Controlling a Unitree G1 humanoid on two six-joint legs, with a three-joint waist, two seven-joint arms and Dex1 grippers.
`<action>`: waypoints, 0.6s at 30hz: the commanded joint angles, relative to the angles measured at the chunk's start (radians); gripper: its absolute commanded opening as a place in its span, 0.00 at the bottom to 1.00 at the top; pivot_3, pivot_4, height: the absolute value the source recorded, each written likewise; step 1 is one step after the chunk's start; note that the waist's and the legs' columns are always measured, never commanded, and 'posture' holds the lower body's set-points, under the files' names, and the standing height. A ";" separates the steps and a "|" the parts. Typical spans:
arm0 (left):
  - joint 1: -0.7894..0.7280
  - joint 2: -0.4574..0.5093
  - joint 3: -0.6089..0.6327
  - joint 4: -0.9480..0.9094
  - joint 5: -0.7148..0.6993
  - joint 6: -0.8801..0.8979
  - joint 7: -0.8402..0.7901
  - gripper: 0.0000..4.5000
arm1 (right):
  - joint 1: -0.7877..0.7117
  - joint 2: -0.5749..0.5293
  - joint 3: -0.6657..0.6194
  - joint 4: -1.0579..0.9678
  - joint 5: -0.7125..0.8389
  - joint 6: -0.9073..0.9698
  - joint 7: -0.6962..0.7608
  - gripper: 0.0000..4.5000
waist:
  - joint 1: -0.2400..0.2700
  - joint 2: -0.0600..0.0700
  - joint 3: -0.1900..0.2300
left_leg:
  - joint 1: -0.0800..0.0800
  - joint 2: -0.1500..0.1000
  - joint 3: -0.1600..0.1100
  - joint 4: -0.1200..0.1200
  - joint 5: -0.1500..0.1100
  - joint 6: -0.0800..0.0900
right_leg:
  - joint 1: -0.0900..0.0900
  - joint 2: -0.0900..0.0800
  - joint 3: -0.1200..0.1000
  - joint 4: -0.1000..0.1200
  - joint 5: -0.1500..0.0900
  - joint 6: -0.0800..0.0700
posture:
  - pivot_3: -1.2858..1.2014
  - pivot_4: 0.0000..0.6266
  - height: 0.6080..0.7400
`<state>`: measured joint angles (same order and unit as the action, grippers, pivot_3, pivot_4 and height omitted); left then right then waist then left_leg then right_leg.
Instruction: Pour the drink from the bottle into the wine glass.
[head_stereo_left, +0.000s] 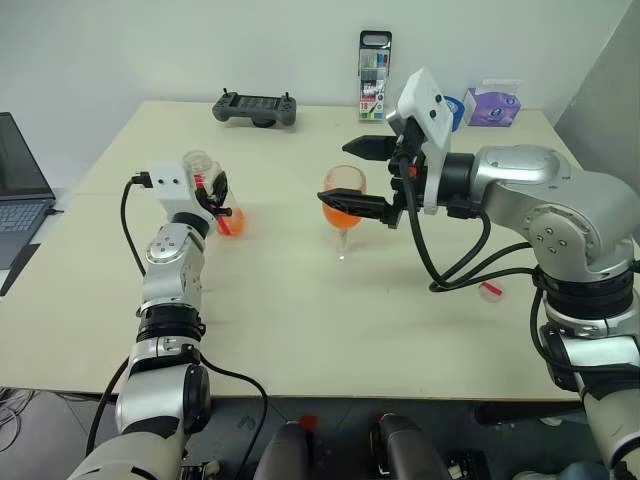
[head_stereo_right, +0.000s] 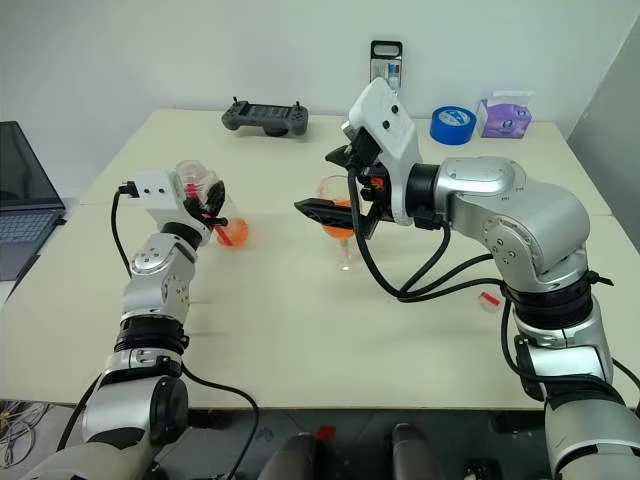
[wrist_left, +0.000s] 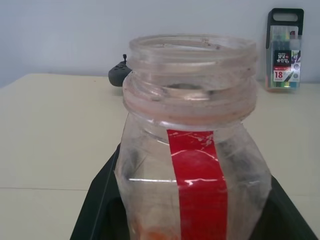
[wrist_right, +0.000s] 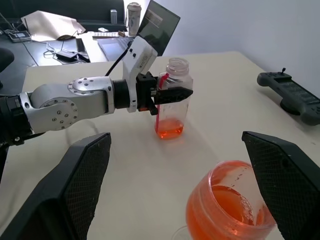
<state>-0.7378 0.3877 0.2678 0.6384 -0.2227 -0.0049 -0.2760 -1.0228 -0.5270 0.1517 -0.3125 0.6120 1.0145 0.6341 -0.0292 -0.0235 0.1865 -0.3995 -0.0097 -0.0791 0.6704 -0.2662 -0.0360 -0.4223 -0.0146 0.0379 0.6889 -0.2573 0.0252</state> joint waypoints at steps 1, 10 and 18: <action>0.023 0.008 -0.009 -0.009 0.019 -0.028 -0.004 0.38 | -0.005 -0.005 -0.007 -0.015 -0.016 -0.023 0.014 1.00 | 0.000 0.000 0.000 | 0.000 0.000 0.000 0.000 0.000 0.000 | 0.000 0.000 0.000 0.000 0.000 0.000 | 0.52 0.24 1.00; 0.053 0.011 -0.010 -0.024 0.036 -0.024 0.025 0.67 | 0.003 -0.010 -0.006 -0.013 -0.054 -0.032 0.032 1.00 | 0.000 0.000 0.000 | 0.001 0.000 0.000 -0.001 0.000 0.000 | 0.000 0.000 0.000 0.000 0.000 0.000 | 0.52 0.24 1.00; 0.075 0.026 -0.023 -0.055 0.046 -0.012 0.010 0.99 | 0.018 -0.011 0.001 -0.005 -0.095 -0.067 0.051 1.00 | 0.000 0.000 0.000 | 0.001 0.000 0.000 -0.002 0.000 0.000 | 0.000 0.000 0.000 -0.001 0.000 0.000 | 0.52 0.24 1.00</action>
<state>-0.6575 0.3943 0.2479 0.6305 -0.1833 -0.0062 -0.2571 -0.9993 -0.5343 0.1666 -0.3050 0.5275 0.9729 0.6765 -0.0295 -0.0234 0.1860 -0.3988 -0.0095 -0.0792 0.6686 -0.2663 -0.0360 -0.4222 -0.0149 0.0377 0.6878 -0.2573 0.0252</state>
